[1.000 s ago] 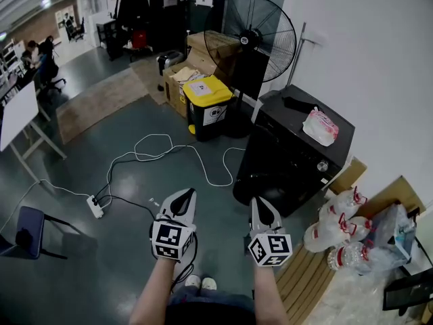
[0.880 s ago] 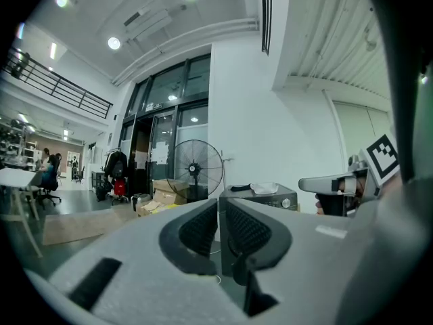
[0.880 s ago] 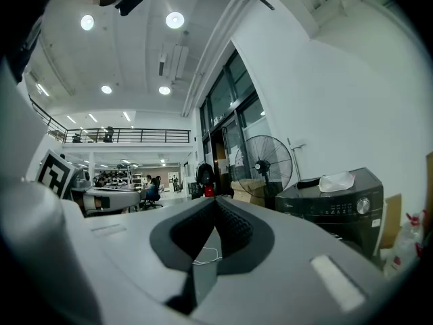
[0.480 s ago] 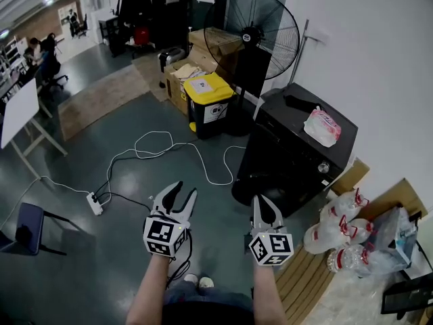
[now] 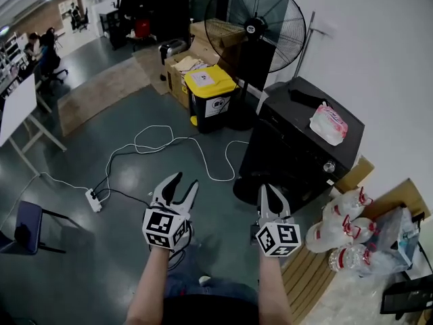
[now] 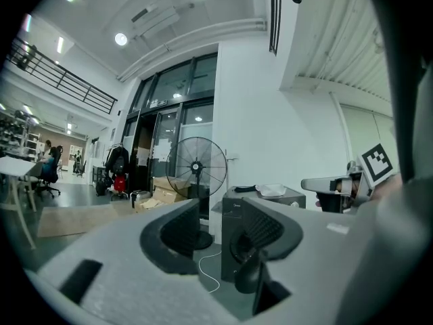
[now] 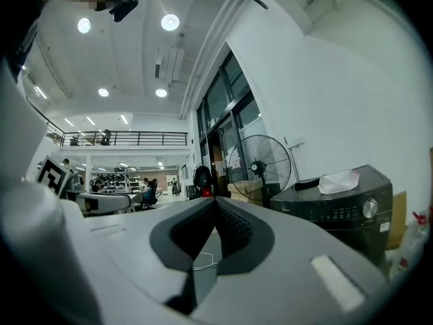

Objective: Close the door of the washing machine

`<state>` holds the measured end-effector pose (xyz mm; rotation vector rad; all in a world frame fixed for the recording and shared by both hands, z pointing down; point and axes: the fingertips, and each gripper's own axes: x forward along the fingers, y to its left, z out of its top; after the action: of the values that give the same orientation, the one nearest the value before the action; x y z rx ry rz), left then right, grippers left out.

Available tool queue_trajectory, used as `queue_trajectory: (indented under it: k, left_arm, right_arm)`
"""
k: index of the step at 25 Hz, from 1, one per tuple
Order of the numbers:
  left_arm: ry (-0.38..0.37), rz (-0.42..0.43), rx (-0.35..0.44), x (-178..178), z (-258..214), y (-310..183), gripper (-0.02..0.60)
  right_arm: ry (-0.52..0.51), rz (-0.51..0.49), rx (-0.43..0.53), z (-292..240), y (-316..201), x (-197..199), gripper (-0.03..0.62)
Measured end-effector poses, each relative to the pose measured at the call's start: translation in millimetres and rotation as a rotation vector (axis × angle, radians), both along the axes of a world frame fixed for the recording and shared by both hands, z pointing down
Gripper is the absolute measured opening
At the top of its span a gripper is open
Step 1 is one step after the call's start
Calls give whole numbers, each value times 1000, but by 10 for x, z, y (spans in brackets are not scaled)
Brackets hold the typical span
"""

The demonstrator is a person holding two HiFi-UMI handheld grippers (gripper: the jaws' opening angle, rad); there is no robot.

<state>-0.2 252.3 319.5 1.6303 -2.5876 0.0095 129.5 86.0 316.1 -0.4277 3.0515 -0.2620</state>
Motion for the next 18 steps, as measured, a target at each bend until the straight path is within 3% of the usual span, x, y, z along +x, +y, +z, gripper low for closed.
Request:
queue_trajectory:
  k: [4,8,13,18]
  left_arm:
    - [1,21,28,-350,103,-264,183]
    - [6,48,49,-972,243,-636,183]
    - [-19,124,47,-2108,325,-1294,183]
    - [16,256,24,-3209,337,-2108,183]
  right_arm:
    - [-5,18,40,68,-206,-246,12]
    - [32,56,119,174,-559,-738,12]
    - [39,129,116,348,-1140,-1784,12]
    - [50,240,29,429,-1825,-2849,12]
